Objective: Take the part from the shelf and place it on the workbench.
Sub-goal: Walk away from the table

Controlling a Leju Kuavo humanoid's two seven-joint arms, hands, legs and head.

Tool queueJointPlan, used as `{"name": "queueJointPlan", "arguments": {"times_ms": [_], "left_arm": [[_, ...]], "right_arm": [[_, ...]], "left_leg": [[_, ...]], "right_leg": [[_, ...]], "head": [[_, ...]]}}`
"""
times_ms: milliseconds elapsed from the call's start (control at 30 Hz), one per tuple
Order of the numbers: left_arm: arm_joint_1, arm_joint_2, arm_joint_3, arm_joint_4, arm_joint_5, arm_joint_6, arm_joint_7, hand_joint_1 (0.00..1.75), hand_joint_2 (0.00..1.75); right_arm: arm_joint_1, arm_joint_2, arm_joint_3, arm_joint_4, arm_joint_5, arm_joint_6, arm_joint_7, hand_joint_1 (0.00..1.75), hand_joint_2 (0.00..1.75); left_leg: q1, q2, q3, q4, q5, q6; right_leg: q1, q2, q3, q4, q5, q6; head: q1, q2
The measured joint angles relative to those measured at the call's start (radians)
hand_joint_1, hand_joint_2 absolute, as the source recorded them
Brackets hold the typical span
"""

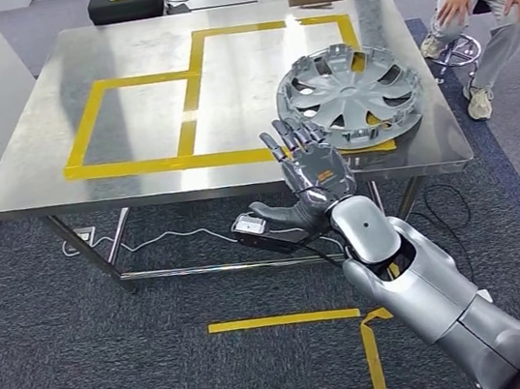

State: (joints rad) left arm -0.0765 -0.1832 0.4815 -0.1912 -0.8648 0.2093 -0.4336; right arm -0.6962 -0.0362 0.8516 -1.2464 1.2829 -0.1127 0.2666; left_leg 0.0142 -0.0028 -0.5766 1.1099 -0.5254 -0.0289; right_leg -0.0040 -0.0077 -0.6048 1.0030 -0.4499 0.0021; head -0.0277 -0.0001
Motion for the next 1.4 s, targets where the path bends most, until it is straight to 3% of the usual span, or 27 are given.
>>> {"name": "queueJointPlan", "arguments": {"times_ms": [67, 167, 200, 267, 333, 367, 400, 433, 533, 600, 700, 767, 833, 867, 900, 933, 1000, 1067, 1167, 1200, 1267, 1333, 1367, 1400], "left_arm": [[-0.002, 0.0, 0.0, 0.0, 0.0, 0.0, 0.0, 0.0, 0.0], [-0.001, -0.001, 0.001, 0.0, 0.0, 0.0, 0.002, 0.0, 0.0], [-0.001, -0.001, 0.001, 0.0, 0.0, 0.0, 0.002, 0.0, 0.0], [-0.001, -0.002, 0.002, 0.0, 0.0, 0.0, 0.003, 0.0, 0.0], [-0.001, -0.002, 0.002, 0.0, 0.001, 0.0, 0.003, 0.0, 0.0], [-0.001, -0.002, 0.002, 0.0, 0.001, 0.0, 0.003, 0.0, 0.0], [0.0, -0.002, 0.003, 0.0, 0.002, 0.0, 0.003, 0.0, 0.0], [0.0, -0.002, 0.003, 0.0, 0.003, 0.0, 0.003, 0.0, 0.0], [0.0, -0.003, 0.003, 0.0, 0.003, 0.0, 0.003, 0.0, 0.0], [-0.001, -0.004, 0.003, 0.0, 0.003, 0.0, 0.003, 0.0, 0.0], [0.001, -0.004, 0.004, 0.0, 0.003, 0.0, 0.003, 0.0, 0.0], [0.001, -0.004, 0.004, 0.0, 0.003, 0.0, 0.003, 0.0, 0.0], [0.001, -0.004, 0.004, 0.0, 0.004, 0.0, 0.003, 0.0, 0.0], [0.001, -0.003, 0.004, 0.0, 0.004, 0.0, 0.003, 0.0, 0.0], [0.001, -0.003, 0.004, 0.0, 0.004, 0.0, 0.003, 0.0, 0.0], [0.001, -0.003, 0.004, 0.0, 0.004, 0.0, 0.003, 0.0, 0.0], [0.001, -0.003, 0.004, 0.0, 0.005, 0.001, 0.003, 0.0, 0.0], [-0.001, -0.003, 0.004, 0.0, 0.005, 0.001, 0.003, 0.0, 0.0], [0.0, -0.002, 0.005, 0.0, 0.005, 0.002, 0.003, 0.0, 0.0], [0.0, -0.002, 0.005, 0.0, 0.006, 0.002, 0.003, 0.0, 0.0], [-0.001, -0.003, 0.006, 0.0, 0.006, 0.003, 0.003, 0.0, 0.0], [-0.002, -0.003, 0.006, 0.0, 0.006, 0.003, 0.003, 0.0, 0.0], [-0.002, -0.004, 0.007, 0.0, 0.006, 0.003, 0.003, 0.0, 0.0], [-0.001, -0.004, 0.007, 0.0, 0.006, 0.003, 0.003, 0.0, 0.0]], "right_arm": [[-0.001, 0.0, 0.001, 0.0, 0.003, -0.001, 0.001, 0.0, 0.0], [-0.001, 0.0, 0.002, 0.0, 0.004, -0.002, 0.003, 0.0, 0.0], [-0.001, 0.0, 0.002, 0.0, 0.004, -0.002, 0.003, 0.0, 0.0], [0.0, -0.001, 0.002, 0.001, 0.004, -0.002, 0.003, 0.0, 0.0], [0.003, -0.001, 0.002, 0.001, 0.005, -0.002, 0.004, 0.0, 0.0], [0.005, -0.001, 0.002, 0.001, 0.005, -0.002, 0.004, 0.0, 0.0], [0.007, -0.001, 0.002, 0.001, 0.005, -0.002, 0.005, 0.0, 0.0], [0.008, -0.001, 0.002, 0.001, 0.006, -0.002, 0.005, 0.0, 0.0], [0.006, -0.001, 0.002, 0.001, 0.008, -0.003, 0.006, 0.0, 0.0], [0.005, -0.001, 0.002, 0.0, 0.01, -0.003, 0.006, 0.0, 0.0], [0.005, -0.001, 0.002, 0.0, 0.013, -0.003, 0.006, 0.0, 0.0], [0.005, -0.001, 0.002, -0.001, 0.014, -0.003, 0.006, 0.0, 0.0], [0.006, -0.001, 0.002, 0.0, 0.014, -0.003, 0.006, 0.0, 0.0], [0.008, -0.001, 0.002, 0.0, 0.014, -0.003, 0.006, 0.0, 0.0], [0.009, -0.001, 0.002, 0.0, 0.014, -0.002, 0.006, 0.0, 0.0], [0.01, -0.001, 0.002, 0.0, 0.014, -0.002, 0.006, 0.0, 0.0], [0.011, -0.001, 0.002, -0.001, 0.014, -0.003, 0.006, 0.0, 0.0], [0.01, -0.001, 0.002, -0.001, 0.014, -0.003, 0.006, 0.0, 0.0], [0.009, -0.001, 0.002, -0.001, 0.014, -0.003, 0.006, 0.0, 0.0], [0.009, -0.001, 0.002, -0.001, 0.015, -0.002, 0.006, 0.0, 0.0], [0.008, -0.001, 0.002, -0.001, 0.016, -0.002, 0.006, 0.0, 0.0], [0.009, -0.001, 0.002, -0.001, 0.017, -0.002, 0.006, 0.0, 0.0], [0.011, -0.001, 0.002, -0.001, 0.017, -0.002, 0.006, 0.0, 0.0], [0.013, -0.002, 0.002, -0.001, 0.017, -0.002, 0.006, 0.0, 0.0]], "left_leg": [[-0.003, -0.002, 0.045, -0.082, 0.011, 0.013], [-0.006, -0.002, 0.039, -0.095, 0.021, 0.039], [-0.005, -0.001, 0.035, -0.097, 0.028, 0.049], [-0.003, 0.002, 0.021, -0.101, 0.042, 0.064], [-0.004, 0.002, 0.003, -0.1, 0.055, 0.07], [-0.005, 0.002, -0.005, -0.099, 0.061, 0.07], [-0.005, 0.002, -0.013, -0.098, 0.066, 0.069], [-0.005, 0.002, -0.019, -0.097, 0.071, 0.068], [-0.007, 0.001, -0.033, -0.092, 0.081, 0.058], [-0.009, 0.0, -0.038, -0.09, 0.09, 0.046], [-0.009, 0.0, -0.046, -0.085, 0.089, 0.028], [-0.007, 0.0, -0.071, -0.022, 0.033, 0.018], [-0.005, 0.0, -0.112, 0.107, -0.046, 0.011], [-0.005, 0.0, -0.124, 0.159, -0.069, 0.01], [-0.005, 0.0, -0.123, 0.181, -0.072, 0.009], [-0.005, 0.0, -0.102, 0.163, -0.058, 0.011], [-0.006, 0.0, -0.018, 0.034, -0.008, 0.018], [-0.01, 0.0, 0.047, -0.078, 0.015, 0.028], [-0.015, 0.0, 0.053, -0.107, 0.025, 0.043], [-0.014, 0.001, 0.049, -0.11, 0.031, 0.049], [-0.009, 0.003, 0.038, -0.116, 0.048, 0.062], [-0.008, 0.004, 0.018, -0.116, 0.062, 0.068], [-0.009, 0.004, 0.008, -0.116, 0.07, 0.069], [-0.009, 0.004, -0.001, -0.115, 0.077, 0.069]], "right_leg": [[0.002, 0.0, -0.011, 0.008, 0.007, 0.011], [0.001, 0.001, -0.02, 0.011, 0.016, 0.031], [0.0, 0.003, -0.029, 0.022, 0.005, 0.037], [-0.001, 0.005, -0.063, 0.102, -0.06, 0.045], [-0.002, 0.005, -0.106, 0.234, -0.139, 0.051], [-0.002, 0.005, -0.117, 0.281, -0.157, 0.052], [-0.002, 0.005, -0.111, 0.292, -0.155, 0.052], [-0.002, 0.005, -0.085, 0.264, -0.136, 0.051], [0.0, 0.006, 0.052, 0.057, -0.076, 0.04], [0.004, 0.008, 0.089, -0.005, -0.072, 0.032], [0.001, 0.007, 0.08, -0.011, -0.055, 0.011], [-0.003, 0.004, 0.069, -0.016, -0.042, -0.005], [-0.001, 0.003, 0.053, -0.014, -0.03, -0.012], [0.0, 0.002, 0.044, -0.013, -0.024, -0.013], [0.001, 0.002, 0.034, -0.011, -0.019, -0.013], [0.002, 0.003, 0.026, -0.008, -0.014, -0.012], [0.003, 0.003, 0.014, -0.002, -0.008, -0.008], [0.005, 0.003, 0.005, 0.002, -0.001, 0.001], [0.004, 0.003, -0.002, 0.002, 0.014, 0.022], [0.003, 0.004, -0.008, 0.005, 0.009, 0.028], [0.001, 0.006, -0.035, 0.06, -0.04, 0.039], [-0.001, 0.006, -0.08, 0.188, -0.124, 0.047], [-0.001, 0.006, -0.099, 0.249, -0.152, 0.049], [-0.002, 0.006, -0.104, 0.285, -0.162, 0.051]], "head": [[0.0, 0.0], [0.001, 0.0], [0.002, 0.0], [0.005, 0.0], [0.007, 0.0], [0.007, 0.0], [0.007, 0.0], [0.007, 0.0], [0.006, 0.0], [0.005, 0.0], [0.005, 0.0], [0.001, 0.0], [-0.001, 0.0], [-0.001, 0.0], [-0.001, 0.0], [-0.001, 0.0], [-0.001, 0.0], [0.0, 0.0], [0.0, 0.0], [0.0, 0.0], [0.003, 0.0], [0.005, 0.0], [0.006, 0.0], [0.005, 0.0]]}}
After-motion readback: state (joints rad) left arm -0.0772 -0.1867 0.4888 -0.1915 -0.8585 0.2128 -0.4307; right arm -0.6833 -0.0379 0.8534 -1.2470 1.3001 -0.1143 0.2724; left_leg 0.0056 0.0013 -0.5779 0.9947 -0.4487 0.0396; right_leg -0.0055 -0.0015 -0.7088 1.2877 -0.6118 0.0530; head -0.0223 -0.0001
